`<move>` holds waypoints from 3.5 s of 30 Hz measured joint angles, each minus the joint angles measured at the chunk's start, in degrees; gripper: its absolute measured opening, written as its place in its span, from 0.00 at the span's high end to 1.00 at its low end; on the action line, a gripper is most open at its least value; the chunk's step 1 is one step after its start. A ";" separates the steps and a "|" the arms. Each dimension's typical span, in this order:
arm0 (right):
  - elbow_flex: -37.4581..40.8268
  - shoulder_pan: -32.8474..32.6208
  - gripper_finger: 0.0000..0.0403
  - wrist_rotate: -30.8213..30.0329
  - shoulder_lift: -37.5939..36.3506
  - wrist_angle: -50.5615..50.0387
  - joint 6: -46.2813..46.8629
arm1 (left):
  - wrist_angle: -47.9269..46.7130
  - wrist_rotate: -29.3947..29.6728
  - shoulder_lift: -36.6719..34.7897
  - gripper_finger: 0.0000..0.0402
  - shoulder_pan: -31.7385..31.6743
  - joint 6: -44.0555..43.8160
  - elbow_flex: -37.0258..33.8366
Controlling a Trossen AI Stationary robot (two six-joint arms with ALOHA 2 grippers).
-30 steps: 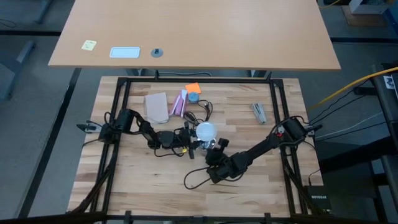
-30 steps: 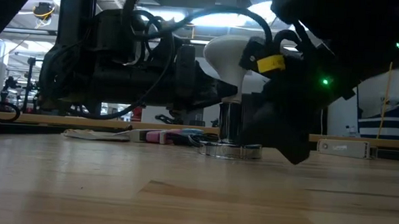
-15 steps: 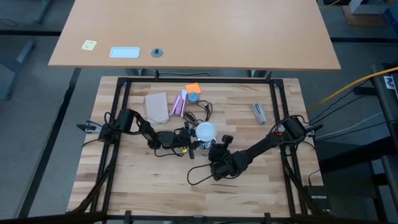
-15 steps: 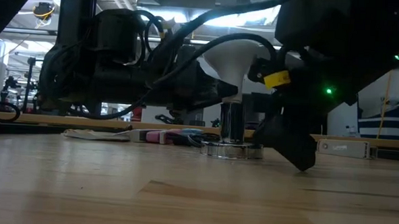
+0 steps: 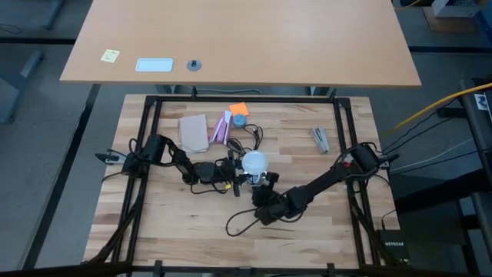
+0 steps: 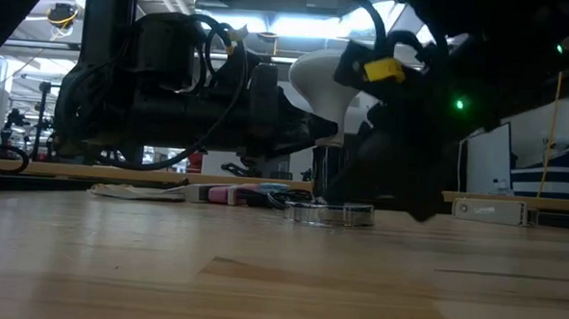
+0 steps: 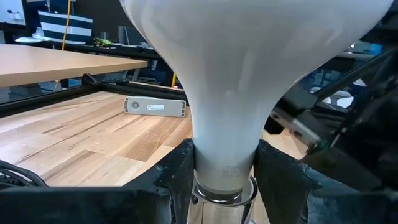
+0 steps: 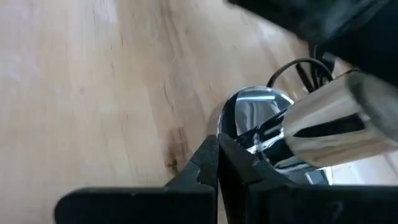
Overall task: Screw lightbulb
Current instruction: Insert the lightbulb into the lamp
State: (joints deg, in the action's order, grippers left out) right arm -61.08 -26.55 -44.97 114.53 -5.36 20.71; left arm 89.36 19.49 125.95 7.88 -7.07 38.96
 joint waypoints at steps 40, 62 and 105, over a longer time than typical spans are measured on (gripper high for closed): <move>-0.22 5.34 0.99 -9.78 2.22 -17.08 17.99 | -0.37 -1.41 -0.11 0.64 0.13 -0.28 0.04; -0.01 -4.26 0.99 -6.77 -2.85 -10.55 17.36 | -0.55 -0.13 -0.04 0.64 0.76 -0.44 0.02; -0.55 3.54 0.99 11.64 2.35 -1.04 7.08 | -0.50 0.17 -0.04 0.64 0.65 -0.26 0.02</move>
State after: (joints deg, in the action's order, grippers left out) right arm -61.63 -23.00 -33.32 116.87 -6.39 27.79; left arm 88.86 19.66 125.91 8.54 -7.33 38.98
